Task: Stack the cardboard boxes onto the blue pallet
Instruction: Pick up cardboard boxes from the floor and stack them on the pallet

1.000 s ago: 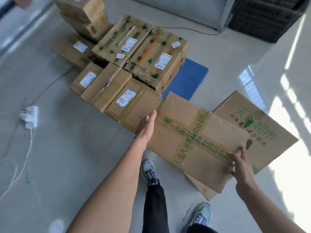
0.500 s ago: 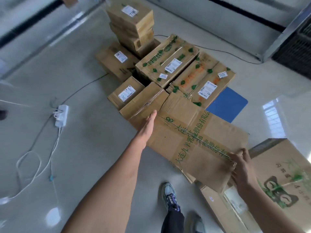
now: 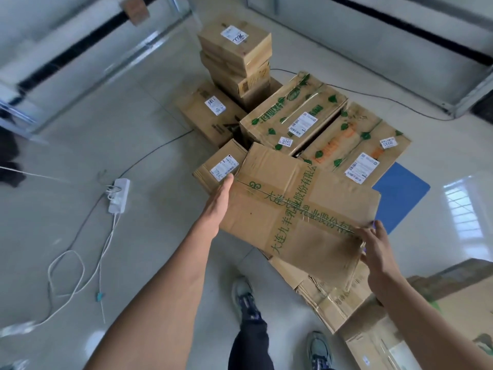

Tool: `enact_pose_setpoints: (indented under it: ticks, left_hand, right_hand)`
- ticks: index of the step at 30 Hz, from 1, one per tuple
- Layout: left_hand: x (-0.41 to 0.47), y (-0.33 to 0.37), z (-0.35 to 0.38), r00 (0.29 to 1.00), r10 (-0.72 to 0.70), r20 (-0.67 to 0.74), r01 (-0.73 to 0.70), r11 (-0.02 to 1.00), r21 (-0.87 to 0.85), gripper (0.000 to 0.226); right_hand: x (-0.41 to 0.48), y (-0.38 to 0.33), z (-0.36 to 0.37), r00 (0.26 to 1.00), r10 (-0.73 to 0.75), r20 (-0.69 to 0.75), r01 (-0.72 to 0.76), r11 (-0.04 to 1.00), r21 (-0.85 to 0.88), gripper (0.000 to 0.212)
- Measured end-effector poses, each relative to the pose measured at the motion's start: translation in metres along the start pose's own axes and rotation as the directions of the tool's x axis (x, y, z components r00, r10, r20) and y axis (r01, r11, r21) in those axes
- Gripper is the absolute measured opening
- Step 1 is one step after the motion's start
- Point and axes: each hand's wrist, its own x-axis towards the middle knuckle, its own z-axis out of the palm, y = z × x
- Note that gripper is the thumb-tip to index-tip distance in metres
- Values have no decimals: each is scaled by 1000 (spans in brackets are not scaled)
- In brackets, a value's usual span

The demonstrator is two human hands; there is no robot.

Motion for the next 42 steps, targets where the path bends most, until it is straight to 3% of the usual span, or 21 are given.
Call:
enact_pose_setpoints:
  ticks: [10, 17, 24, 31, 38, 42]
  left_hand:
    - [134, 30, -106, 991, -97, 95, 102, 994, -47, 88]
    - [222, 63, -158, 980, -115, 161, 111, 993, 33, 84]
    - [276, 82, -179, 977, -94, 194, 66, 987, 143, 80]
    - [317, 81, -180, 945, -84, 316, 28, 984, 176, 78]
    - [353, 69, -204, 895, -113, 432, 28, 980, 199, 79]
    - [369, 63, -218, 862, -105, 496, 13, 983, 186, 78]
  right_hand:
    - [70, -39, 152, 993, 19, -116, -31, 994, -101, 26]
    - [97, -42, 233, 980, 135, -149, -133, 991, 21, 11]
    - [110, -31, 275, 965, 227, -133, -210, 969, 128, 13]
    - [112, 5, 293, 933, 313, -179, -282, 942, 181, 19]
    - [102, 19, 323, 927, 291, -236, -241, 945, 219, 4]
    - [98, 20, 339, 920, 262, -291, -219, 960, 172, 6]
